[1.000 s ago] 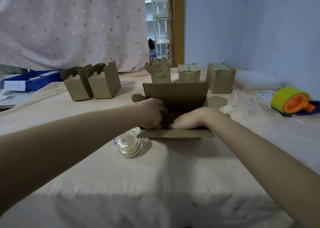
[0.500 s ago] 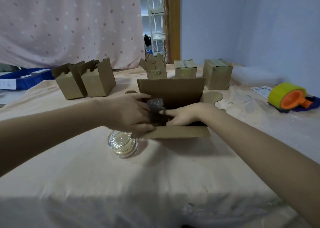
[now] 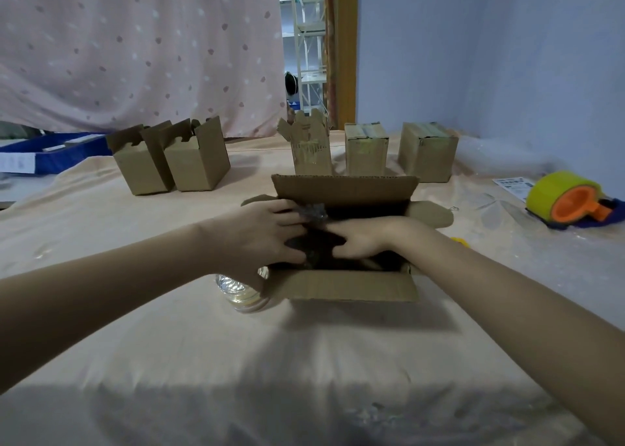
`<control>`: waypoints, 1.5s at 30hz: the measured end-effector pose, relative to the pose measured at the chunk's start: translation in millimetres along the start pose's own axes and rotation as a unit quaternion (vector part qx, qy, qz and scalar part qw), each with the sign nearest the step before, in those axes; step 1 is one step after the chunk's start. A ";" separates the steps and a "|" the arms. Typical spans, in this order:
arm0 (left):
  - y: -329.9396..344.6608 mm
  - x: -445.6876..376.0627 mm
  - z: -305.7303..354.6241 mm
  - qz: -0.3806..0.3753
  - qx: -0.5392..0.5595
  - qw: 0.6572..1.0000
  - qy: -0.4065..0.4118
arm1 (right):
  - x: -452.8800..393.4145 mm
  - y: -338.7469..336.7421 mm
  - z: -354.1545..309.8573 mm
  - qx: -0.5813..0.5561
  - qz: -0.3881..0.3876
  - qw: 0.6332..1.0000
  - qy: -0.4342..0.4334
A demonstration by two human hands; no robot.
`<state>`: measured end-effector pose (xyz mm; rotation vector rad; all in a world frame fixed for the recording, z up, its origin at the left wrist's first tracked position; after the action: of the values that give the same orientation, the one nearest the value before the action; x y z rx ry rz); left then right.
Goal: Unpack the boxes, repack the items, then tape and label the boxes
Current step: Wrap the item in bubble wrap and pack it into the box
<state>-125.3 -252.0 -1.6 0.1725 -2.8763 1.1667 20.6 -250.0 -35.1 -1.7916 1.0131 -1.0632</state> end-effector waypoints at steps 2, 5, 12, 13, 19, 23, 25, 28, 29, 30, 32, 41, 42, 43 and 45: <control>0.3 0.4 -0.3 -0.006 -0.007 1.000 -0.017 | -3.0 8.8 -1.3 0.020 -0.014 1.000 0.006; -0.5 -1.0 0.0 -0.016 -0.009 0.998 -0.063 | -10.3 14.3 0.1 0.029 -0.036 0.999 0.014; 5.2 -2.2 -4.5 0.009 -0.040 0.993 -0.113 | -0.5 11.4 -4.1 -0.016 -0.068 0.997 -0.029; 4.3 -3.7 -4.7 0.012 -0.038 0.993 -0.113 | -0.5 9.8 -4.1 -0.028 -0.056 0.997 -0.038; 2.2 -8.4 -6.7 0.017 -0.028 0.993 -0.112 | -0.4 4.4 -7.2 -0.058 -0.017 0.996 -0.071; -1.7 -12.4 -4.7 0.011 -0.024 0.995 -0.097 | 2.6 3.8 -10.1 -0.085 -0.040 0.993 -0.068; 1.8 -12.2 -2.8 0.015 -0.023 0.995 -0.093 | 3.7 6.4 -12.8 -0.088 -0.075 0.991 -0.063; 6.3 -10.4 0.0 0.024 -0.013 0.995 -0.098 | 3.4 7.7 -13.2 -0.094 -0.097 0.989 -0.058; 7.2 -9.8 0.5 0.024 -0.014 0.995 -0.099 | 3.1 8.0 -12.7 -0.095 -0.098 0.989 -0.056; 7.0 -9.6 1.2 0.022 -0.016 0.995 -0.099 | 3.0 8.0 -12.6 -0.094 -0.094 0.989 -0.058; 4.9 -10.5 1.4 0.022 -0.011 0.995 -0.099 | 2.3 4.3 -12.1 -0.084 -0.060 0.992 -0.070; 8.5 -14.1 0.7 0.013 -0.030 0.997 -0.070 | -3.4 -4.7 -5.9 -0.055 0.031 0.996 -0.070; 8.3 -14.9 1.1 0.005 -0.033 0.997 -0.066 | -5.1 -2.1 -5.8 -0.051 0.021 0.996 -0.069; 8.1 -15.3 1.4 -0.003 -0.032 0.998 -0.062 | -5.9 -0.4 -5.7 -0.050 0.013 0.996 -0.066; 6.0 -14.9 -0.8 -0.005 -0.016 0.998 -0.066 | -5.5 -0.6 -4.6 -0.055 -0.003 0.997 -0.059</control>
<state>-111.2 -245.8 -6.3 0.2727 -3.0026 1.1483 14.7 -245.8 -34.6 -1.9231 1.0106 -0.9091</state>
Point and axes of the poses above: each hand's wrist, its own x-axis away from the middle knuckle, its own y-axis out of the palm, z = x × y, the point moved 5 cm from there along -x, towards the middle knuckle, and after that the axes turned 7 degrees about -y, right-handed, at the moved point
